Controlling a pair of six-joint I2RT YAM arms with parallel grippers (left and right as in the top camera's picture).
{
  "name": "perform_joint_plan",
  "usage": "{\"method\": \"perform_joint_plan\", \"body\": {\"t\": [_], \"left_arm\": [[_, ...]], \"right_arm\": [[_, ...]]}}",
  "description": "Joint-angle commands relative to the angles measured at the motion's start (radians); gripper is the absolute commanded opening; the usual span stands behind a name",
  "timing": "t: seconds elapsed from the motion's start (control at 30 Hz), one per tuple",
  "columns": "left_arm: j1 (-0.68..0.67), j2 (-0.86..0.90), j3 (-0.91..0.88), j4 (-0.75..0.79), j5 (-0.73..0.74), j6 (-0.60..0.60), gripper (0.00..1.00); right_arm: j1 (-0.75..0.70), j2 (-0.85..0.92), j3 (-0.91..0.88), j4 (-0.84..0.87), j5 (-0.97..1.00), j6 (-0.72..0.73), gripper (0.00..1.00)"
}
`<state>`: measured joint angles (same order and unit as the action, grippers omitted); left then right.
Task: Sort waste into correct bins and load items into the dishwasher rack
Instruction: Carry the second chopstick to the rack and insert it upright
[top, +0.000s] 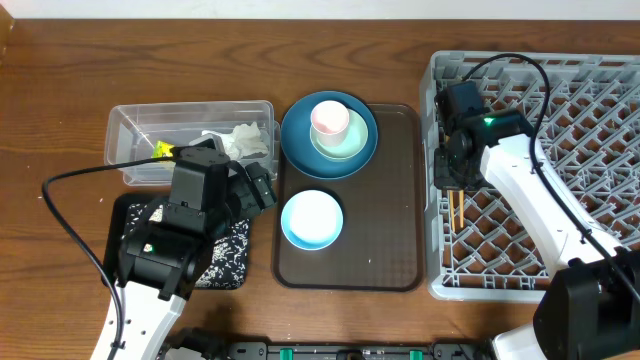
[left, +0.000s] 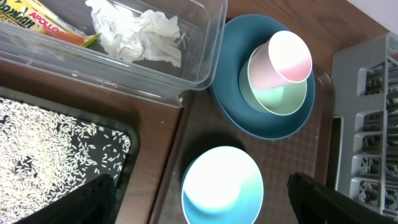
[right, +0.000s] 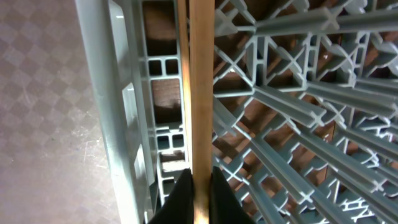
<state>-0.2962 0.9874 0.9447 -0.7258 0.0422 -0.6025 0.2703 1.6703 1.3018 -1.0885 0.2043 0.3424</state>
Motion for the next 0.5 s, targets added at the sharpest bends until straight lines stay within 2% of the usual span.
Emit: {"method": "perform_joint_plan", "body": {"t": [0.0, 0.47], "left_arm": [[0.004, 0.000, 0.015, 0.000, -0.009, 0.003, 0.91], [0.004, 0.000, 0.015, 0.000, -0.009, 0.003, 0.91]], "right_arm": [[-0.003, -0.016, 0.014, 0.009, -0.004, -0.018, 0.11], [-0.003, -0.016, 0.013, 0.023, -0.025, -0.018, 0.11]]}}
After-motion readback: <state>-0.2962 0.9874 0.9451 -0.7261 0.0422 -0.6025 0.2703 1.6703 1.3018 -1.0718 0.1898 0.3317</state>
